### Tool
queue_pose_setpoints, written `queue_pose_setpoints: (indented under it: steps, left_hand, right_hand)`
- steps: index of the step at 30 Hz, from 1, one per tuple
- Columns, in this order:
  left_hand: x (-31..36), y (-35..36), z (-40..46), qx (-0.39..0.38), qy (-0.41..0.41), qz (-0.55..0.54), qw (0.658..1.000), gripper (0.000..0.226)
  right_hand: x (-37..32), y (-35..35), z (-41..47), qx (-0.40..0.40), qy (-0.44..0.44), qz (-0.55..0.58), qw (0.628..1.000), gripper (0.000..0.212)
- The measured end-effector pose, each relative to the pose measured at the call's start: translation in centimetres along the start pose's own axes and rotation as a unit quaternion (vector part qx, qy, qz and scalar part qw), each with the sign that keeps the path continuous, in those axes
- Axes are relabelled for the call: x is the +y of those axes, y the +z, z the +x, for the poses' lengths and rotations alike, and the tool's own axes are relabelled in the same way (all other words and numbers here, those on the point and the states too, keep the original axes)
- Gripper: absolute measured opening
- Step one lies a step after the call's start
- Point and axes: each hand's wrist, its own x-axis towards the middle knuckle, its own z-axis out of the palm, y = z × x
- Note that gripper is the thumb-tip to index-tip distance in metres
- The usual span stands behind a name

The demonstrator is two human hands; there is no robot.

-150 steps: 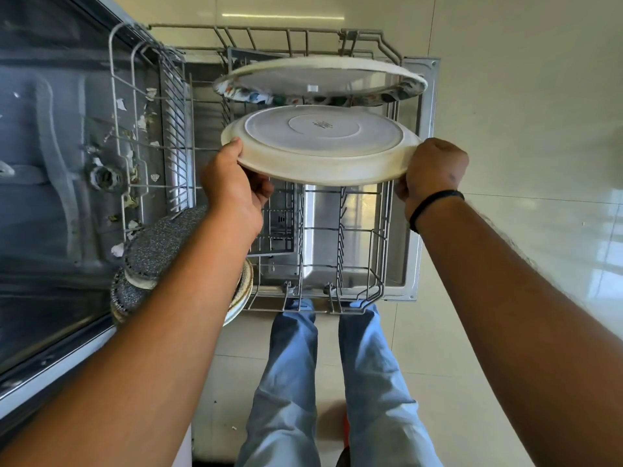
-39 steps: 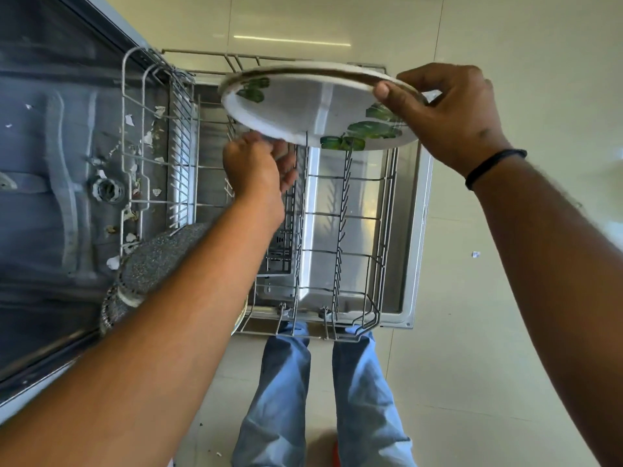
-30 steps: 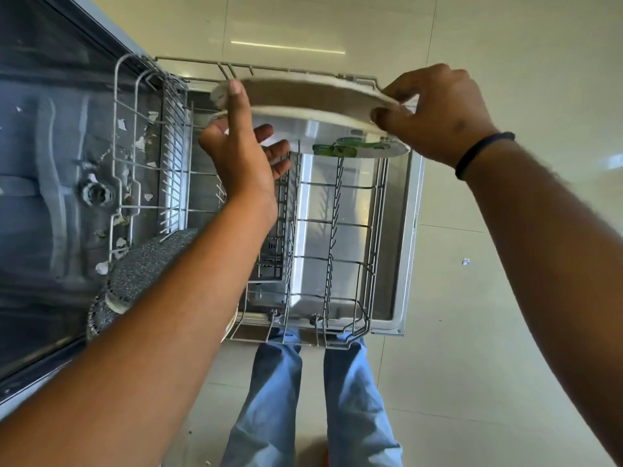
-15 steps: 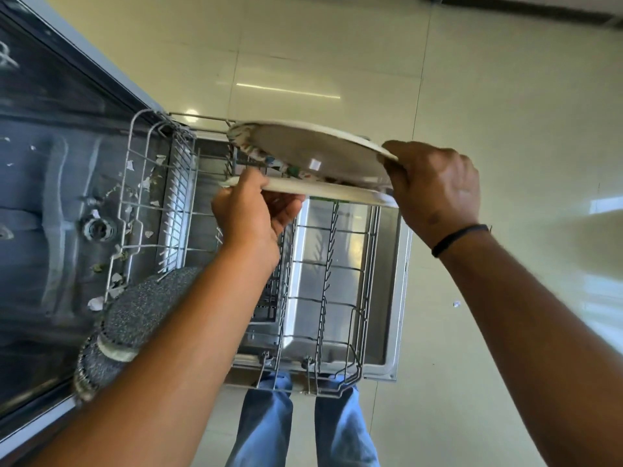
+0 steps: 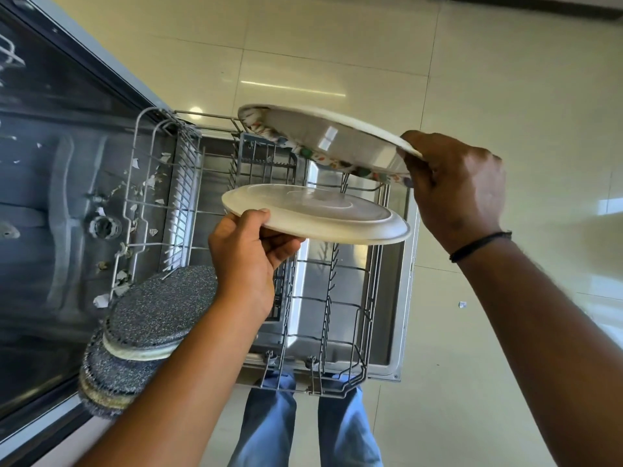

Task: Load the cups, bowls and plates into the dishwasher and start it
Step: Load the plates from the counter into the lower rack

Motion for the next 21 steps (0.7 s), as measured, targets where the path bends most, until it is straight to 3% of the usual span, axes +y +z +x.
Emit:
queue_pose_setpoints:
  steps: [13, 16, 21]
  left_hand:
    - [0.7, 1.6, 1.9, -0.003, -0.004, -0.033, 0.999, 0.006]
    - [0.6, 1.4, 2.0, -0.013, -0.001, -0.029, 0.999, 0.007]
    - [0.5, 1.2, 2.3, -0.008, -0.009, -0.034, 0.999, 0.008]
  right_hand:
    - [-0.6, -0.7, -1.4, 0.047, -0.030, 0.033, 0.998, 0.017]
    - [-1.1, 0.8, -2.0, 0.008, -0.043, 0.022, 0.999, 0.018]
    - [-2.5, 2.3, -1.0, -0.140, 0.015, 0.037, 0.989, 0.021]
